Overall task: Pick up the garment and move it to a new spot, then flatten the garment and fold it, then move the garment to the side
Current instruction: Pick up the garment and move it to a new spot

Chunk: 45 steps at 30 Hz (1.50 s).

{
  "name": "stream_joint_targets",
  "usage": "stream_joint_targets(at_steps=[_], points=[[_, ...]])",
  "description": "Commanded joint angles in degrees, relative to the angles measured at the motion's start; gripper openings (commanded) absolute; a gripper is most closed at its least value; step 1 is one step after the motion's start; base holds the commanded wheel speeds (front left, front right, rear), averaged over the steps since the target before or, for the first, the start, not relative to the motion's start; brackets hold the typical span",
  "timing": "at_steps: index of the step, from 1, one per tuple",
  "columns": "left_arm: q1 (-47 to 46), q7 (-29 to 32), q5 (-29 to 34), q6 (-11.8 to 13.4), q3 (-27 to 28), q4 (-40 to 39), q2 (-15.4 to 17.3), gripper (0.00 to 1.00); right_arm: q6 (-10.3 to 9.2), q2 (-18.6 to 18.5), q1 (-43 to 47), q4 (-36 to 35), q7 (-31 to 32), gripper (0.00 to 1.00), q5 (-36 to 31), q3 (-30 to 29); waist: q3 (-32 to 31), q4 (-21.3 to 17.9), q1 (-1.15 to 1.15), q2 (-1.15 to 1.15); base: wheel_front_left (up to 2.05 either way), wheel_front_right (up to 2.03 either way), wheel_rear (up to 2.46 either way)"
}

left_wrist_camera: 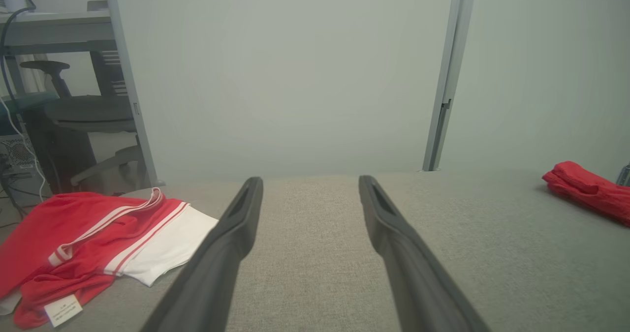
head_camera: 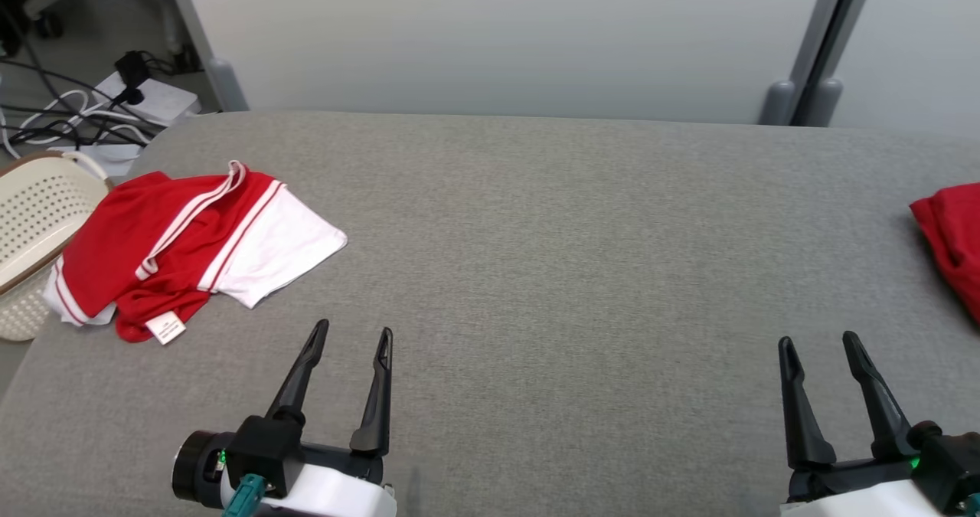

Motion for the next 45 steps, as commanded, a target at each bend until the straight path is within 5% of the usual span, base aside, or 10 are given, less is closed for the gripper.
stream_joint_targets(at_steps=[1,23,45], points=[[-2.1,-0.3,0.3,0.8,2.3,-2.0,0.1,1.00,0.07,-0.5,-1.6,-1.6,-0.7,1.00,0.2,1.9,0.3,1.4,0.00,0.00,0.00,0.00,0.00],[-2.2,-0.3,-1.7,4.6,2.9,-4.2,0.1,1.00,0.07,-1.6,-2.2,-2.6,-0.7,1.00,1.7,4.1,1.9,17.4,0.00,0.00,0.00,0.00,0.00],[-6.9,-0.3,-6.5,8.5,5.0,-3.5,0.1,1.00,0.07,-5.5,-5.2,-2.9,-0.7,1.00,2.0,4.7,11.1,18.0,0.00,0.00,0.00,0.00,0.00]])
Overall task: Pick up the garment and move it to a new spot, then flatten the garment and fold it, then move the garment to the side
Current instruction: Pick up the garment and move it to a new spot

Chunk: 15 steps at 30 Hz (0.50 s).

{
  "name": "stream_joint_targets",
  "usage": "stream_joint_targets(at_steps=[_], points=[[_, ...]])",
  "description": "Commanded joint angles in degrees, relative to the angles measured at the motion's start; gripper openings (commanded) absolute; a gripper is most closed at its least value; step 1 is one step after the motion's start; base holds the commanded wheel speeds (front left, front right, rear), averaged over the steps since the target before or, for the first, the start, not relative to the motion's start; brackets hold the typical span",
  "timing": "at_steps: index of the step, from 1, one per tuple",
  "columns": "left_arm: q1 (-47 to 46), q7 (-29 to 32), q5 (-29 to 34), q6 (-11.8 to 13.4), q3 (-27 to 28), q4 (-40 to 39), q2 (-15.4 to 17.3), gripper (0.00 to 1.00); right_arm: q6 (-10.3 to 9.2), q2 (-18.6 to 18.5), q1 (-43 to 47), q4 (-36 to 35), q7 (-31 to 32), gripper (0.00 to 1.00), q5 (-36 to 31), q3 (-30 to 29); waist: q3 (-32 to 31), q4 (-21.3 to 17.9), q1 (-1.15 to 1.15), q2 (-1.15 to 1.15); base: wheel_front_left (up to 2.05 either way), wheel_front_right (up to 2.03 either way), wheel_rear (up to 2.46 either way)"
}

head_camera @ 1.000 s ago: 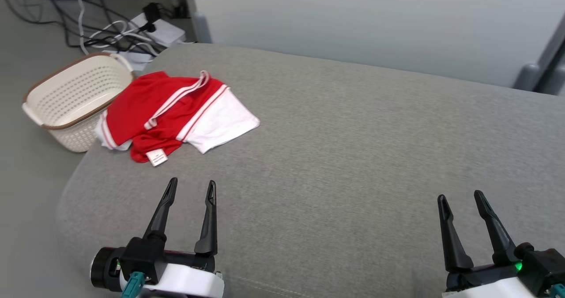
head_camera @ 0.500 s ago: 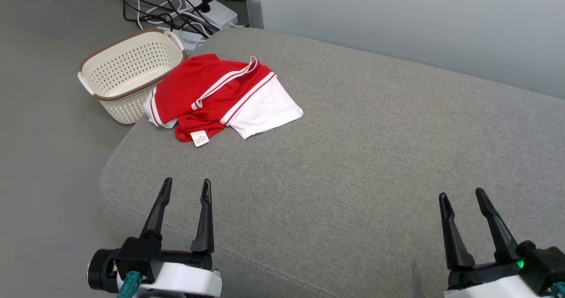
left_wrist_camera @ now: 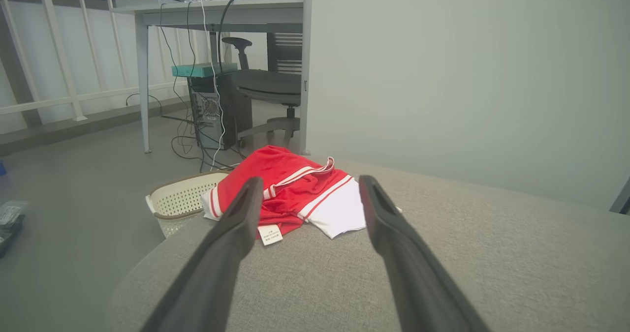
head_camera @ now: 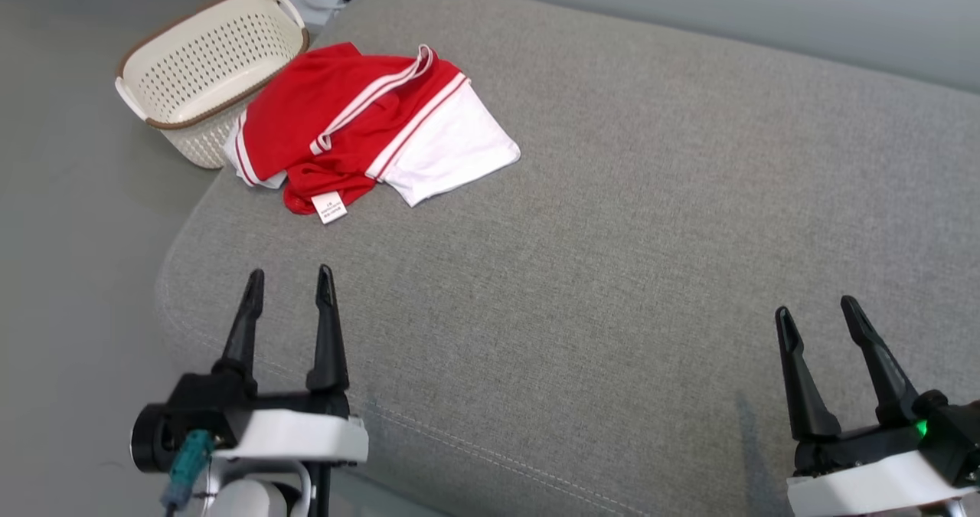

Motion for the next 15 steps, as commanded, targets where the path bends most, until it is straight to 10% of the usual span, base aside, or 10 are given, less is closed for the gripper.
stream_joint_targets(at_steps=[1,15], points=[[-3.5,-0.3,-1.1,0.7,2.4,-0.9,0.3,1.00,0.07,-1.2,-2.3,-1.9,-0.7,1.00,0.1,1.5,1.9,-0.4,0.00,0.00,0.00,0.00,0.00],[-20.0,-0.3,-6.4,-0.9,11.5,11.8,0.3,1.00,0.07,-5.7,-7.5,-1.7,-0.7,1.00,0.6,3.7,10.1,-4.2,0.00,0.00,0.00,0.00,0.00]])
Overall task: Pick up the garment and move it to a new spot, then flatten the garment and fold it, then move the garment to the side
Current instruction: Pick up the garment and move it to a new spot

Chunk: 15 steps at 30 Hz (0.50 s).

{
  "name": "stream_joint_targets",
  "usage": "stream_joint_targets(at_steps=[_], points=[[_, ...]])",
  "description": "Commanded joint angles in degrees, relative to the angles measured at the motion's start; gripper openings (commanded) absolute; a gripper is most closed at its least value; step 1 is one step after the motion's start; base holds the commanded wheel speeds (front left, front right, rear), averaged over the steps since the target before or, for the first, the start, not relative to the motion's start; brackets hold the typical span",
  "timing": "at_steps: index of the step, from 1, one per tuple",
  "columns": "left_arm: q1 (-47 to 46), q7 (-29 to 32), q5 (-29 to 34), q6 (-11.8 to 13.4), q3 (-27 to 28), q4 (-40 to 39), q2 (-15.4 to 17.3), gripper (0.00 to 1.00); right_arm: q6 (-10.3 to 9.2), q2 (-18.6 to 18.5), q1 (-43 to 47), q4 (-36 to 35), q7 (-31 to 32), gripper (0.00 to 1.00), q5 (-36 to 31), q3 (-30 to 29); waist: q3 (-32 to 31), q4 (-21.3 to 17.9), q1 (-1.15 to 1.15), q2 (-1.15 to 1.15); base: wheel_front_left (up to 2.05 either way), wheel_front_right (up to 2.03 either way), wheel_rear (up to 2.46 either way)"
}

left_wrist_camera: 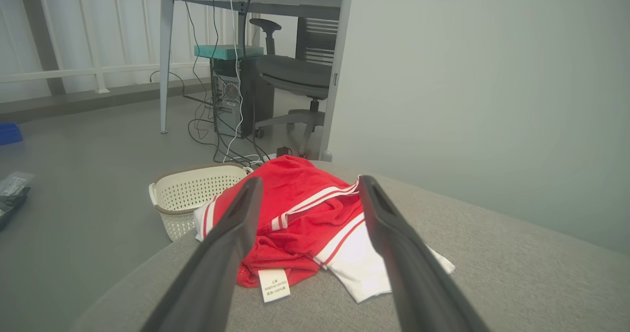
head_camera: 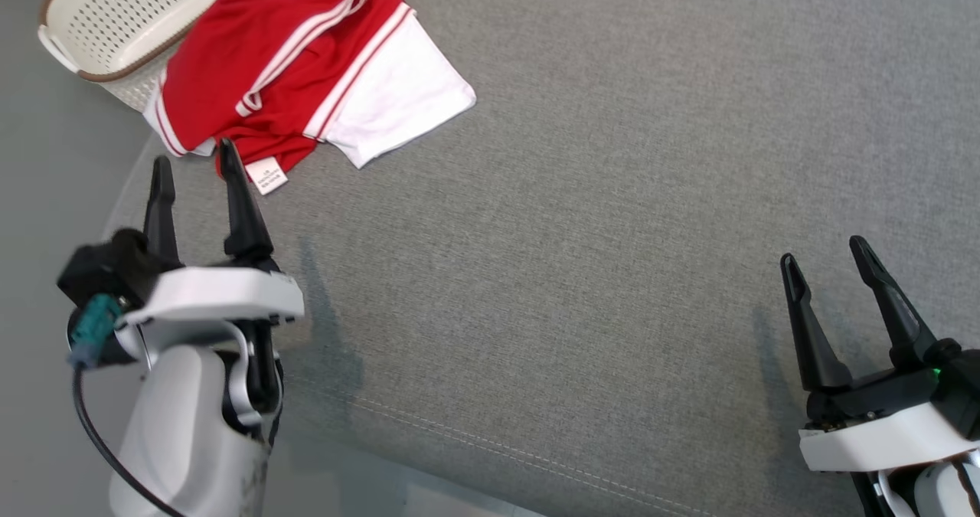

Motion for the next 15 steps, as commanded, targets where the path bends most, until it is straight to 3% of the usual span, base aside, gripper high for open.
stream_joint_targets(at_steps=[1,7,15], points=[[-3.4,-0.3,-1.0,-0.8,2.8,0.5,1.5,1.00,0.07,-1.0,-1.2,-1.7,-0.7,1.00,0.6,1.4,1.6,-1.1,0.00,0.00,0.00,0.00,0.00],[-12.5,0.2,-3.9,-3.1,5.1,13.5,2.8,1.00,0.07,-2.9,-2.2,-2.2,-0.7,1.00,0.9,1.5,4.6,-2.1,0.00,0.00,0.00,0.00,0.00],[-22.9,0.5,-4.7,-3.2,6.4,28.4,6.1,1.00,0.07,-5.2,-3.3,-2.8,-0.7,1.00,1.4,1.8,7.4,-2.8,0.00,0.00,0.00,0.00,0.00]])
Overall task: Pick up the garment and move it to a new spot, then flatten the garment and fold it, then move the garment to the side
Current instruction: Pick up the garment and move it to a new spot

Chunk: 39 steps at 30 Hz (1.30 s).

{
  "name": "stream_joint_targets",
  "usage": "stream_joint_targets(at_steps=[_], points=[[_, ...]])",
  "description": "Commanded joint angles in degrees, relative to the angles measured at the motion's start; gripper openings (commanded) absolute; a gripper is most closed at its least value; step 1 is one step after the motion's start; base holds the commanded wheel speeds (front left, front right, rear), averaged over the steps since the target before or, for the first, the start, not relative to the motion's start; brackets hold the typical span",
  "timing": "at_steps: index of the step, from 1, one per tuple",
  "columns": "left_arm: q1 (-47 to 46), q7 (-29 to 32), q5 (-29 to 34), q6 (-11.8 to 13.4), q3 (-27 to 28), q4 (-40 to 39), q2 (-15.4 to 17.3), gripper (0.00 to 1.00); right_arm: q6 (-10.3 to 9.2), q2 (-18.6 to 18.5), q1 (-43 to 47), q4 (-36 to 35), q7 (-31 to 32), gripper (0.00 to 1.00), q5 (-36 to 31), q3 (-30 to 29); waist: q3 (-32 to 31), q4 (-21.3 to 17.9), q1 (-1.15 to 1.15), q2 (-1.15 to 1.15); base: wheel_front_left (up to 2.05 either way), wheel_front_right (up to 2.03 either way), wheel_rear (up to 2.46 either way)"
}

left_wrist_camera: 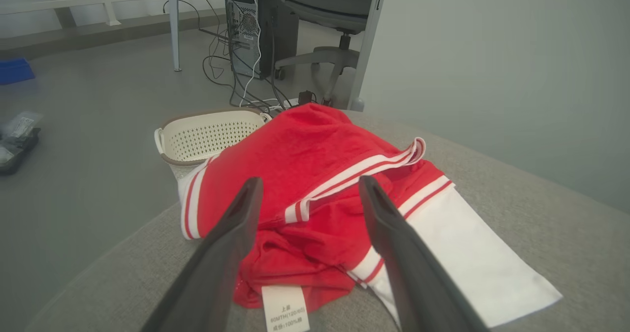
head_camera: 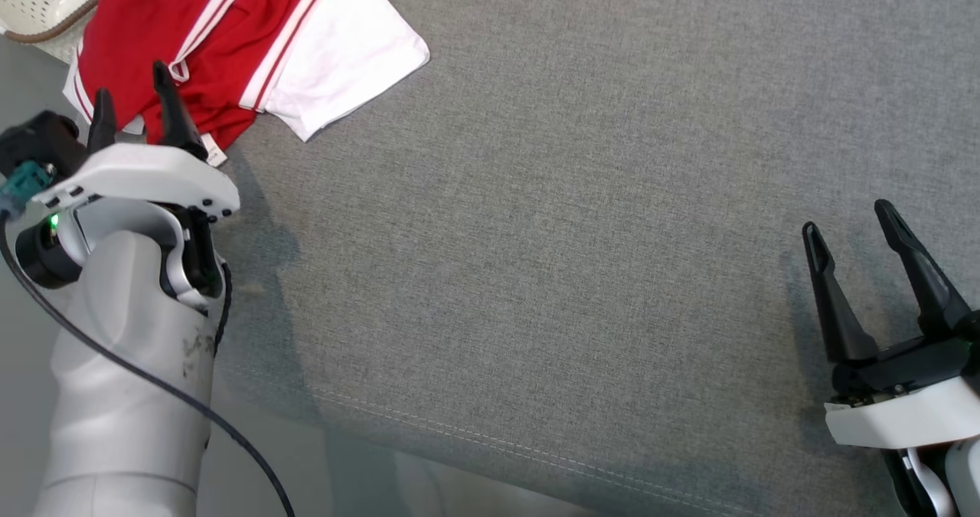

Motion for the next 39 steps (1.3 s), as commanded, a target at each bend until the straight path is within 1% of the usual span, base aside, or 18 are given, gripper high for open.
stream_joint_targets(at_steps=[1,3,6,10,11,12,16,24,33,38,39], points=[[-2.8,0.2,-0.6,-0.2,1.5,1.5,2.9,1.00,0.07,-1.1,-0.5,-1.8,-0.7,1.00,0.5,1.2,0.8,-0.1,0.00,0.00,0.00,0.00,0.00],[-5.4,0.9,-1.1,-0.6,1.5,5.3,3.1,1.00,0.07,-1.7,-0.7,-1.8,-0.7,1.00,0.7,1.4,1.3,-0.1,0.00,0.00,0.00,0.00,0.00],[-9.0,2.3,-2.3,-1.9,1.9,10.7,3.6,1.00,0.07,-2.4,-1.0,-1.8,-0.7,1.00,1.1,2.0,1.7,-0.3,0.00,0.00,0.00,0.00,0.00],[-12.9,3.4,-3.2,-2.4,2.3,16.5,5.0,1.00,0.07,-2.9,-1.7,-2.2,-0.7,1.00,2.0,3.1,2.2,-1.1,0.00,0.00,0.00,0.00,0.00],[-14.3,4.2,-3.7,-2.9,2.5,19.0,5.4,1.00,0.07,-3.4,-2.0,-2.3,-0.7,1.00,2.5,3.6,2.5,-1.6,0.00,0.00,0.00,0.00,0.00],[-15.6,5.5,-3.6,-3.0,2.1,21.5,5.9,1.00,0.07,-3.8,-2.2,-2.4,-0.7,1.00,3.1,3.9,2.9,-2.1,0.00,0.00,0.00,0.00,0.00],[-17.4,7.7,-3.3,-2.8,1.4,25.4,6.9,1.00,0.07,-4.6,-2.6,-2.5,-0.7,1.00,4.0,4.7,3.7,-3.3,0.00,0.00,0.00,0.00,0.00],[-17.6,10.8,-3.0,-2.1,0.4,28.3,8.4,1.00,0.07,-5.1,-3.5,-2.9,-0.7,1.00,4.9,5.8,4.6,-5.5,0.00,0.00,0.00,0.00,0.00],[-16.6,10.0,-3.2,-1.4,-0.1,29.0,9.8,1.00,0.07,-5.2,-3.9,-3.1,-0.7,1.00,5.3,6.3,5.3,-7.4,0.00,0.00,0.00,0.00,0.00],[-16.5,7.4,-2.9,-0.7,-0.3,29.0,10.7,1.00,0.07,-5.3,-4.0,-3.1,-0.7,1.00,5.6,6.6,5.4,-8.3,0.00,0.00,0.00,0.00,0.00],[-16.5,7.2,-2.9,-0.7,-0.4,29.1,10.7,0.38,0.07,-5.3,-4.0,-3.1,-0.7,1.00,5.7,6.7,5.4,-8.4,0.00,0.00,0.00,0.00,0.00]])
